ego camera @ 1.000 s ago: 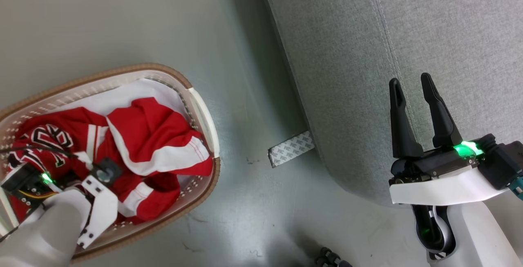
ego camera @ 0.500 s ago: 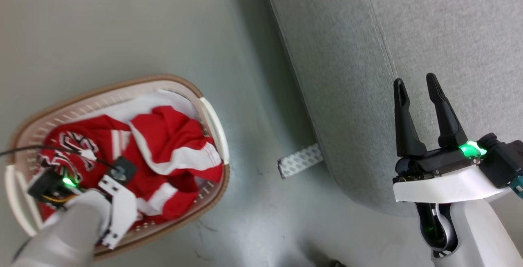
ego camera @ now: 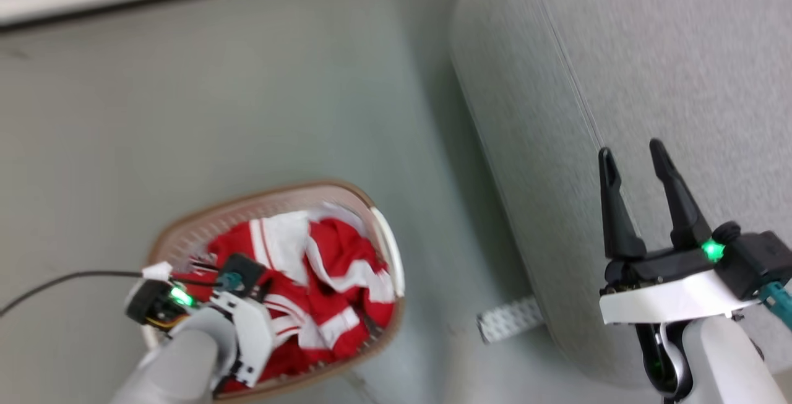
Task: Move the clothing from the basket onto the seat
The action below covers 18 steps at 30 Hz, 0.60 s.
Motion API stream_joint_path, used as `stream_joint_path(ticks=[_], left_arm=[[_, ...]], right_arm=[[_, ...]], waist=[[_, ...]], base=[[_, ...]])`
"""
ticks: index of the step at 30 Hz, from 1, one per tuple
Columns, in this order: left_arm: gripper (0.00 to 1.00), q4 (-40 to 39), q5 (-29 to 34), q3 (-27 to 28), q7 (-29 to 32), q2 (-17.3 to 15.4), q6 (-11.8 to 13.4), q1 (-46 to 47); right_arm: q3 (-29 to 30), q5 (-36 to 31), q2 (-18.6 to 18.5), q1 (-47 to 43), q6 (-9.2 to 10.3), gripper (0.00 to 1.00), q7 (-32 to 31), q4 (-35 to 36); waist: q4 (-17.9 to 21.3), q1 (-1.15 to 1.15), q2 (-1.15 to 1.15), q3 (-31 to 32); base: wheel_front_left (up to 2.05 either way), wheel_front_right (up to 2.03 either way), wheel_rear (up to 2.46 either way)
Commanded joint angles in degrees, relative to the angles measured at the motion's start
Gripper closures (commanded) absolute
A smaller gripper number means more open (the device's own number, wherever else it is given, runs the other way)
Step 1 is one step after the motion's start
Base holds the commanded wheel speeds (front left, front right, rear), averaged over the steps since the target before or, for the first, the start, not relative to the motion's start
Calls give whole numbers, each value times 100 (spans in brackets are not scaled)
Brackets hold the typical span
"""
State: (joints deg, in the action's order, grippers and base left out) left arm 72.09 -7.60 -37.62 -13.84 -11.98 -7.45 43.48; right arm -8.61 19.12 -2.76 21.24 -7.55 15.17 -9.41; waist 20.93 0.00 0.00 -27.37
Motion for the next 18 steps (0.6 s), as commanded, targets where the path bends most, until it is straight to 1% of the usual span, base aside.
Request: stream_joint_path(ticks=[1,5,8,13,18], left_arm=[[100,-69,-106,48,-83,77,27,-139],[100,-330,-275,136,-137,214,32,-295],[100,-999,-351,249,-131,264,30,-479],[100,-2154,-436,452,-132,197,43,-880],[100,-3100,-471,658,-132,161,32,-1182]], right_arm=[[35,-113,-25,-129,12,0,-2,-66],[46,-203,-23,-261,12,0,-2,-145],[65,-234,-24,-386,12,0,-2,-196],[58,-197,-25,-617,12,0,-3,-274],[2,-131,-23,-818,12,0,-3,-337]], waist=[[-476,0,0,644],[-723,0,0,1055],[-925,0,0,1340],[-1244,0,0,1728],[-1503,0,0,2079]], base=[[0,0,0],[0,0,0],[0,0,0],[0,0,0],[0,0,0]])
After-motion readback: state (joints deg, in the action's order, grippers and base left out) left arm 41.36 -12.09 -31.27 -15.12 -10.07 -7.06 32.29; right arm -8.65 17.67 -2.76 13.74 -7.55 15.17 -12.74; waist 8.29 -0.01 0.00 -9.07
